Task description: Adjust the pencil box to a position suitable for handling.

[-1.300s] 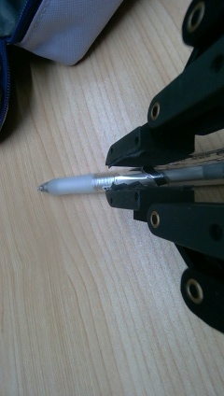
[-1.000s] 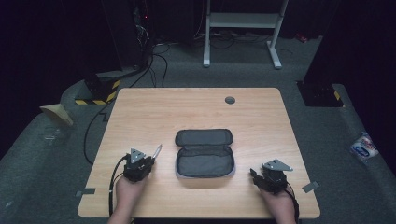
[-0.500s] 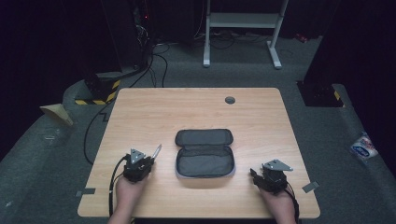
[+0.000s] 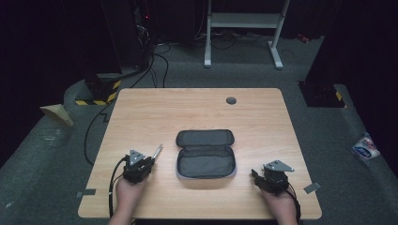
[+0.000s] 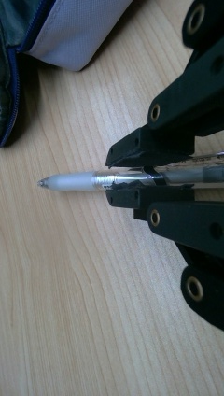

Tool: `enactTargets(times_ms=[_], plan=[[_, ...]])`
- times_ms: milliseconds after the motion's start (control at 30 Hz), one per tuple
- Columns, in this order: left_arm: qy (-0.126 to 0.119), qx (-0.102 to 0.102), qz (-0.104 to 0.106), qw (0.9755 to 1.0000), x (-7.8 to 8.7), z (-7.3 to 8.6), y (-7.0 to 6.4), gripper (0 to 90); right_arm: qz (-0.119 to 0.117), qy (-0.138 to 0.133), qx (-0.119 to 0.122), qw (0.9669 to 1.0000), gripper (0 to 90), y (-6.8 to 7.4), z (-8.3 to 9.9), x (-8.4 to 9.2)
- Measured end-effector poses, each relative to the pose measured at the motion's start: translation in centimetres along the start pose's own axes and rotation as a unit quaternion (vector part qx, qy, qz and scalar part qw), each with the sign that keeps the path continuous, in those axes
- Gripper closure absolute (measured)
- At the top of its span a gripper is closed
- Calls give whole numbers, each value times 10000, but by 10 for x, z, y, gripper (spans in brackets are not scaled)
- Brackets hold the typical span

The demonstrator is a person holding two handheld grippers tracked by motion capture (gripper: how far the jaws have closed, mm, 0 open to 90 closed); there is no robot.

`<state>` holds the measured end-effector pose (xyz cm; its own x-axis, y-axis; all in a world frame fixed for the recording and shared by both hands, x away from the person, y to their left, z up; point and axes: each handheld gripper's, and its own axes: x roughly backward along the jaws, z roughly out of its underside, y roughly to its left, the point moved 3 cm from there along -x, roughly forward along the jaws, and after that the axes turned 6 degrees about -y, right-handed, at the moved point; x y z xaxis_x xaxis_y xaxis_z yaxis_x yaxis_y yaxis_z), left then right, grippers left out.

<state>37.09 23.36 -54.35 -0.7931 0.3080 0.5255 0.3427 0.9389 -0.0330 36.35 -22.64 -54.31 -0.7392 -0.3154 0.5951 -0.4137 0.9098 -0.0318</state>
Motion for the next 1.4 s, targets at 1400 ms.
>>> enactTargets(times_ms=[1400], plan=[[-870, -183, 194, 9959, 24, -18, -13, 789, 10, 3, -4, 10000, 438, 1, 0, 0]])
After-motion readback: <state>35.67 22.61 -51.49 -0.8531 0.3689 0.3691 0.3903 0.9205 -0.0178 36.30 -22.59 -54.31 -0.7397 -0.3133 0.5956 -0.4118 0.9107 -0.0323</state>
